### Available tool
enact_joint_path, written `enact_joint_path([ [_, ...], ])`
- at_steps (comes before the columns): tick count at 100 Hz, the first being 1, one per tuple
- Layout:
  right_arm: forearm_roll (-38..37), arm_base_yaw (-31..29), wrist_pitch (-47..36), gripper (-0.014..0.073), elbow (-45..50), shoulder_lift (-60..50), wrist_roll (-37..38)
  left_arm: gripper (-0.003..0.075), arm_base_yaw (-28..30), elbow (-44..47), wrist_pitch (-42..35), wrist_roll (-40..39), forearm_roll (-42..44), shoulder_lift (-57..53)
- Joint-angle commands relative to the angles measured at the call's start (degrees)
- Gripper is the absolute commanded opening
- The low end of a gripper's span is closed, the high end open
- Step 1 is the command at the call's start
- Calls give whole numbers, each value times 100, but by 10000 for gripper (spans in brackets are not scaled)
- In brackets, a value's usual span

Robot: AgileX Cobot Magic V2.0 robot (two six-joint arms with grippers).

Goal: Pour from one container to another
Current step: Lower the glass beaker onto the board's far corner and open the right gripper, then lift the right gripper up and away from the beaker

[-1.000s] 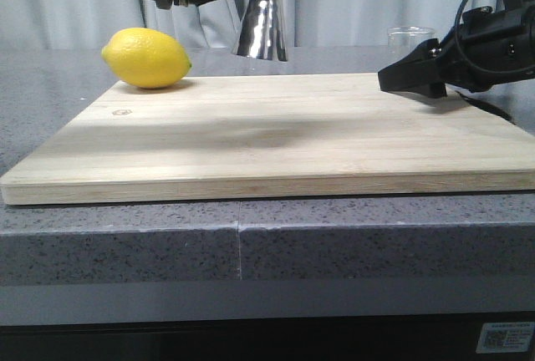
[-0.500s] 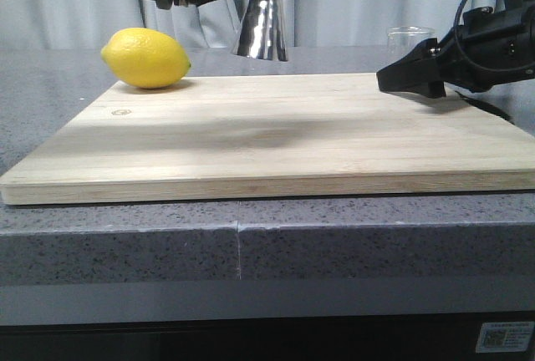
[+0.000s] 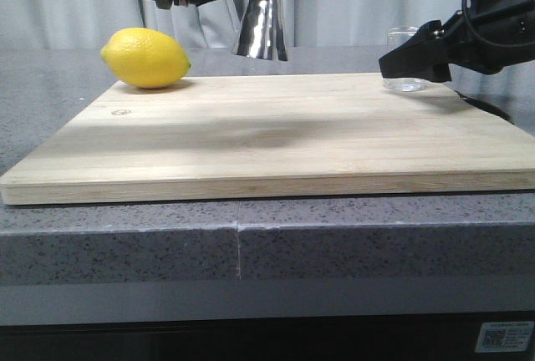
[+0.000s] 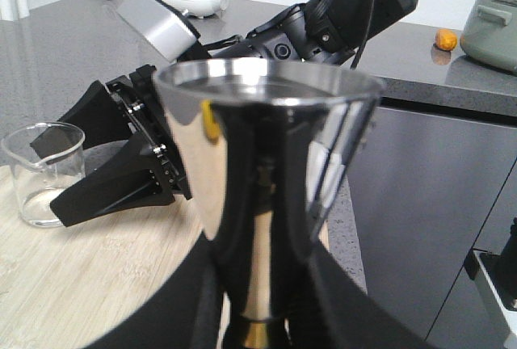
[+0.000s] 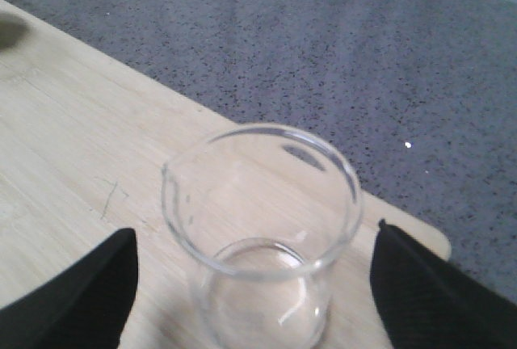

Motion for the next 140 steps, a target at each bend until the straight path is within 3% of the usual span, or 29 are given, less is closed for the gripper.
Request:
enact_joint_path([
  [1, -14, -29, -150, 538, -114, -352, 160, -19, -62, -169, 633, -5, -423, -290],
  [49, -738, -29, 433, 538, -114, -896, 912, -19, -62, -169, 633, -5, -423, -290],
  [115, -2551, -29, 786, 538, -114, -1905, 2674, -19, -51, -169, 633, -5, -423, -290],
  [140, -2636, -29, 1160, 538, -114, -2768, 3065, -19, -51, -169, 633, -5, -423, -290],
])
